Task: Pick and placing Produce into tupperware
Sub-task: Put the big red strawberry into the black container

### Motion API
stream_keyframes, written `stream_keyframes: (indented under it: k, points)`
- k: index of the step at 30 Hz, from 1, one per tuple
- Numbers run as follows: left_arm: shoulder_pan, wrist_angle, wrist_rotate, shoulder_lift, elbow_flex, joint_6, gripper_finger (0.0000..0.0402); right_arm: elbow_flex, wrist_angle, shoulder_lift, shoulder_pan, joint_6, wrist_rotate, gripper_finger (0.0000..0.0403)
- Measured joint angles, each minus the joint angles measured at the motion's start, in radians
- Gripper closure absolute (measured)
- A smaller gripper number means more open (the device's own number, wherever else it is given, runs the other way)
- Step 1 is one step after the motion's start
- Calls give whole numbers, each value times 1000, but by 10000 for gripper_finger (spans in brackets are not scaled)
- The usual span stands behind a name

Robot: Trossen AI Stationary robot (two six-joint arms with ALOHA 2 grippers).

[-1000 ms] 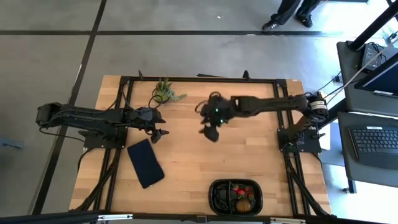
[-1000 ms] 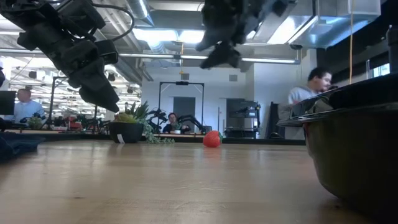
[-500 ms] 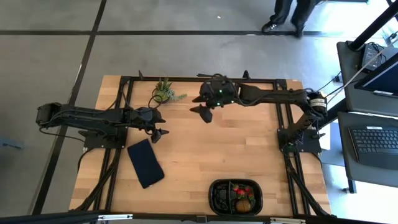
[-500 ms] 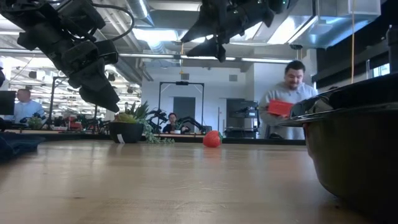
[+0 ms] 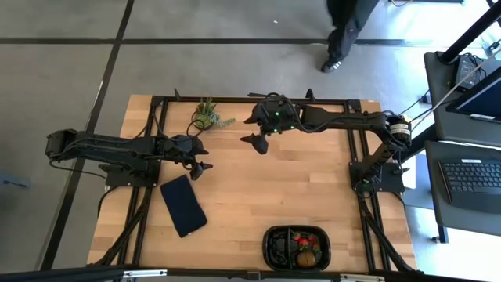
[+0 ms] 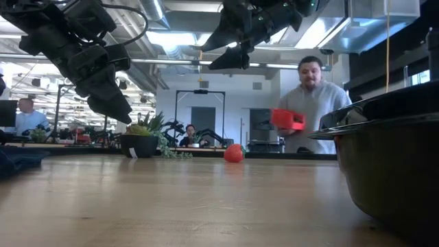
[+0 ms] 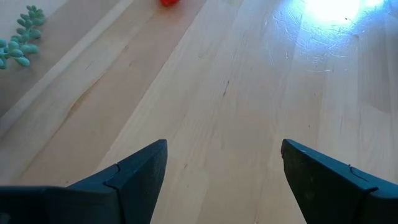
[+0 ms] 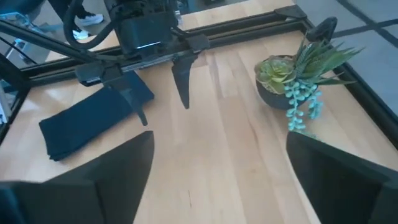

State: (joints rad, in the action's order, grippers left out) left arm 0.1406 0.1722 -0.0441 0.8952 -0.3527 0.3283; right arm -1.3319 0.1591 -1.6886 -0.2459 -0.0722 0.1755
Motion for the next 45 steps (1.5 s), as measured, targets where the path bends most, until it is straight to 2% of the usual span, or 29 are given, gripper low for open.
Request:
stream_keyframes:
  k: [3, 8, 11, 15, 26, 35, 45]
  points:
    - [0, 1, 0, 0, 0, 0, 98, 0, 0, 0, 0, 3, -1, 27]
    - [0, 1, 0, 0, 0, 0, 98, 0, 8, 0, 0, 22, -1, 24]
    - [0, 1, 0, 0, 0, 0, 98, 0, 21, 0, 0, -49, 0, 24]
    - [0, 1, 0, 0, 0, 0, 98, -31, 177, -2, -18, -54, 1, 24]
    - [0, -1, 0, 0, 0, -21, 98, -328, 590, -49, -75, 26, -53, 24]
    - [1, -1, -1, 0, 0, -25, 98, -632, 964, -236, -117, 53, -54, 24]
    - [1, -1, -3, 0, 0, -25, 98, -785, 1096, -448, -131, 220, -57, 24]
